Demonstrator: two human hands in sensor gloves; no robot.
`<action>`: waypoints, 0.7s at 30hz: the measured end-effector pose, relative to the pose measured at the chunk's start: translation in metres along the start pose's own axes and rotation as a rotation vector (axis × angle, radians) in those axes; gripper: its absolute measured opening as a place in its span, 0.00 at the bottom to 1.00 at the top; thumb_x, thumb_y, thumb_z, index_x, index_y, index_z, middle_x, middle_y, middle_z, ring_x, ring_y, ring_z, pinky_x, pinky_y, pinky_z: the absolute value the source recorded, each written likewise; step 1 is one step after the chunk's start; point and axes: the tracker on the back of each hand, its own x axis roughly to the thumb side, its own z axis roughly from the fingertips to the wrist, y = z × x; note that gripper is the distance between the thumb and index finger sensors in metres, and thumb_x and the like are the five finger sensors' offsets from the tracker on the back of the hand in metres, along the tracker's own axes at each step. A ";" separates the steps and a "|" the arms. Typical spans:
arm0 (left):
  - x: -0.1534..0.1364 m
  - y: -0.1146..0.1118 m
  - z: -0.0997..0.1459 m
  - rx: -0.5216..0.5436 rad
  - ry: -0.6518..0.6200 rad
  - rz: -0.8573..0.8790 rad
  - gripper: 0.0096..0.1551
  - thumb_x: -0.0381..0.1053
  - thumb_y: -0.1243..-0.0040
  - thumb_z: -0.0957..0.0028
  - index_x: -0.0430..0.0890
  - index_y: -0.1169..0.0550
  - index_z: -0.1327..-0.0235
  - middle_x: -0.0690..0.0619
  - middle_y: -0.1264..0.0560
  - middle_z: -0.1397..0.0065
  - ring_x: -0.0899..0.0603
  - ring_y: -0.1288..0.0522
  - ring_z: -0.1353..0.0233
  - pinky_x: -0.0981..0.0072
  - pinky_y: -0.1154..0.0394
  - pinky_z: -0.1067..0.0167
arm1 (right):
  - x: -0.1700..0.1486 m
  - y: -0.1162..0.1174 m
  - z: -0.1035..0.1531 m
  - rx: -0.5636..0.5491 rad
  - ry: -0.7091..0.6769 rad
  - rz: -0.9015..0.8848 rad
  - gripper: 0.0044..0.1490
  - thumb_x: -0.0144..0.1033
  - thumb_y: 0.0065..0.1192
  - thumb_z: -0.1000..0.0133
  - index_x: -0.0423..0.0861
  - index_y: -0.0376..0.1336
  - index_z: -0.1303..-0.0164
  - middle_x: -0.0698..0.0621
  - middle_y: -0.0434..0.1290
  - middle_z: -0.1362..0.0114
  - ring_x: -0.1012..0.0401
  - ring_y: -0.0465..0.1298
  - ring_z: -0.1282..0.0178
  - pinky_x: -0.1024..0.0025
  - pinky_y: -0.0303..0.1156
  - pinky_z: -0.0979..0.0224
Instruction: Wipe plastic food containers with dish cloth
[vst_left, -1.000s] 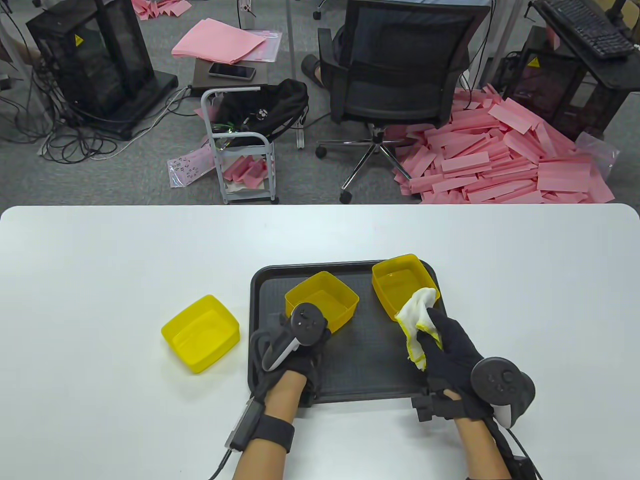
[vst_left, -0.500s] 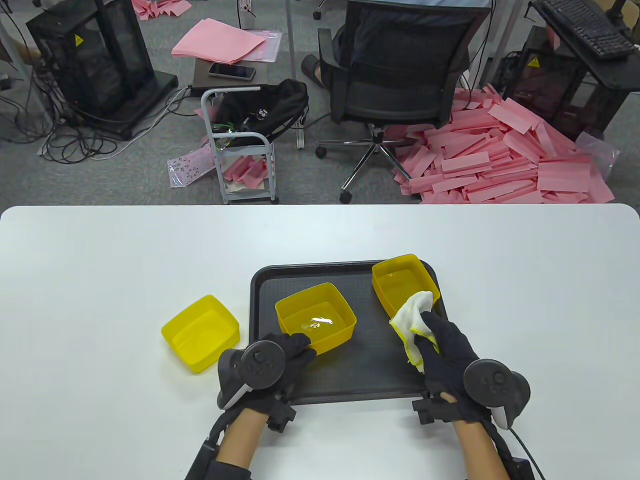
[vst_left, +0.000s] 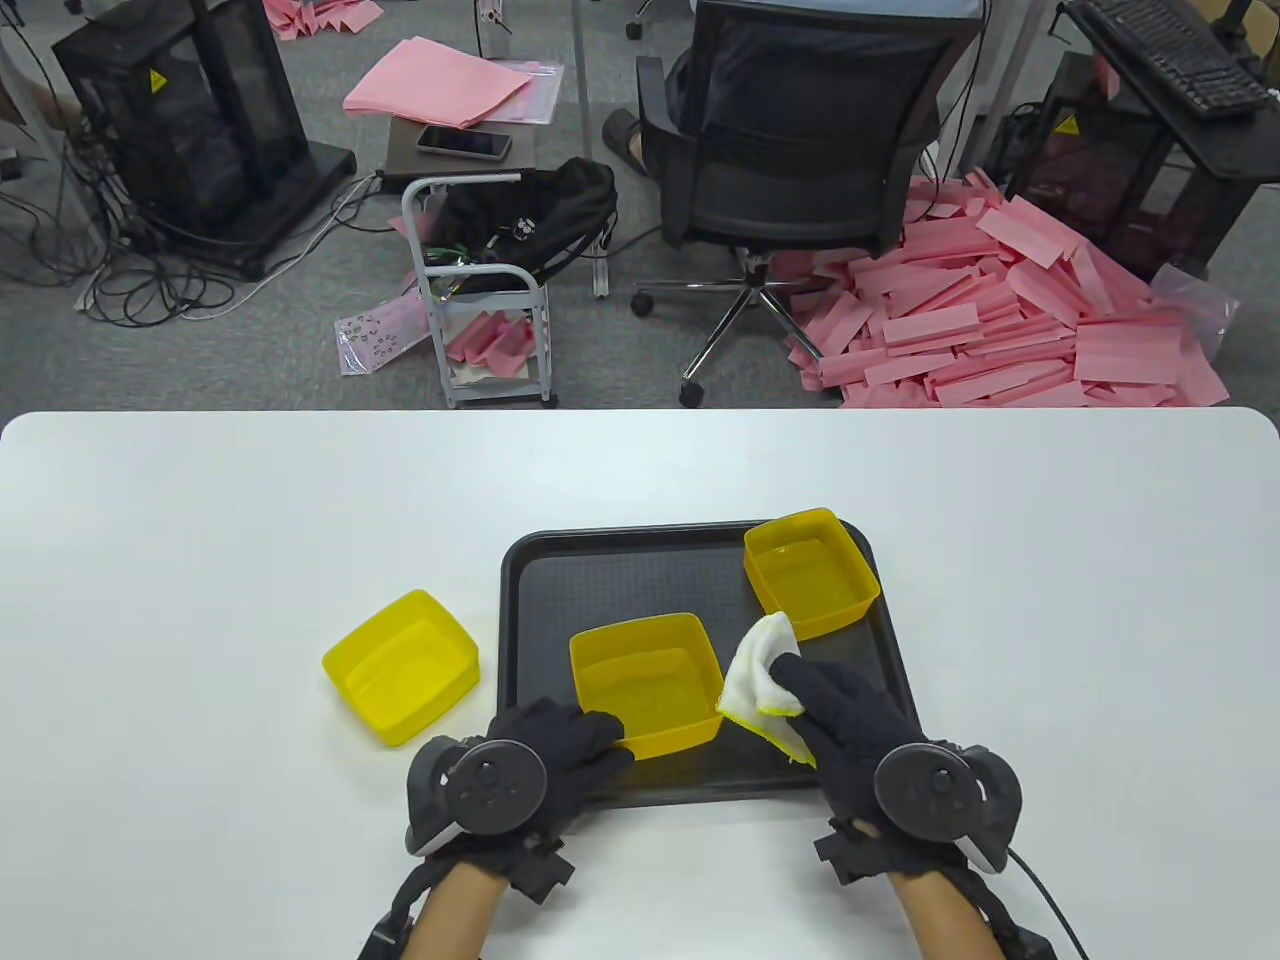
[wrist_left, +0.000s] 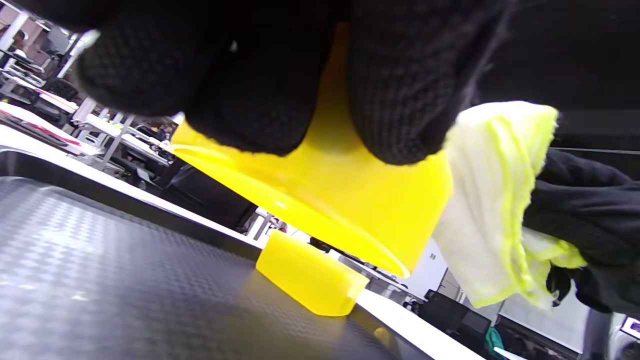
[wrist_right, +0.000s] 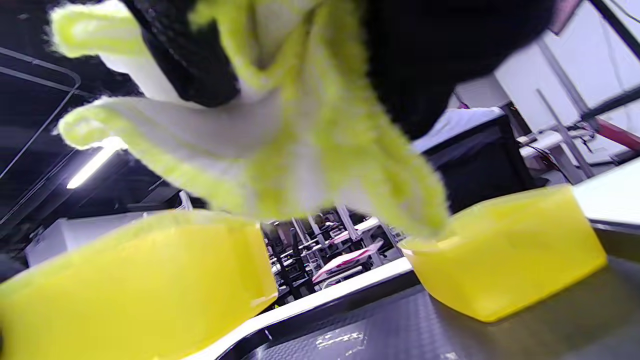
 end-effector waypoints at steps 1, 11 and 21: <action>0.003 0.002 0.000 0.000 -0.012 0.000 0.20 0.62 0.29 0.56 0.57 0.11 0.55 0.47 0.13 0.60 0.40 0.17 0.59 0.49 0.21 0.61 | 0.007 -0.001 -0.002 0.011 -0.054 0.031 0.27 0.45 0.65 0.39 0.64 0.65 0.28 0.48 0.75 0.30 0.50 0.82 0.59 0.71 0.82 0.69; 0.027 0.004 0.005 0.005 -0.122 -0.032 0.19 0.62 0.29 0.56 0.57 0.11 0.55 0.48 0.13 0.60 0.40 0.17 0.59 0.50 0.21 0.61 | 0.092 -0.014 -0.048 0.226 -0.422 0.581 0.29 0.43 0.77 0.48 0.58 0.69 0.35 0.57 0.77 0.31 0.51 0.81 0.56 0.70 0.81 0.67; 0.038 0.004 0.011 0.010 -0.198 0.010 0.19 0.62 0.28 0.57 0.57 0.11 0.56 0.48 0.14 0.61 0.41 0.16 0.59 0.51 0.20 0.61 | 0.146 0.028 -0.057 0.617 -0.521 0.737 0.33 0.34 0.80 0.50 0.55 0.67 0.33 0.50 0.73 0.27 0.49 0.79 0.46 0.65 0.84 0.55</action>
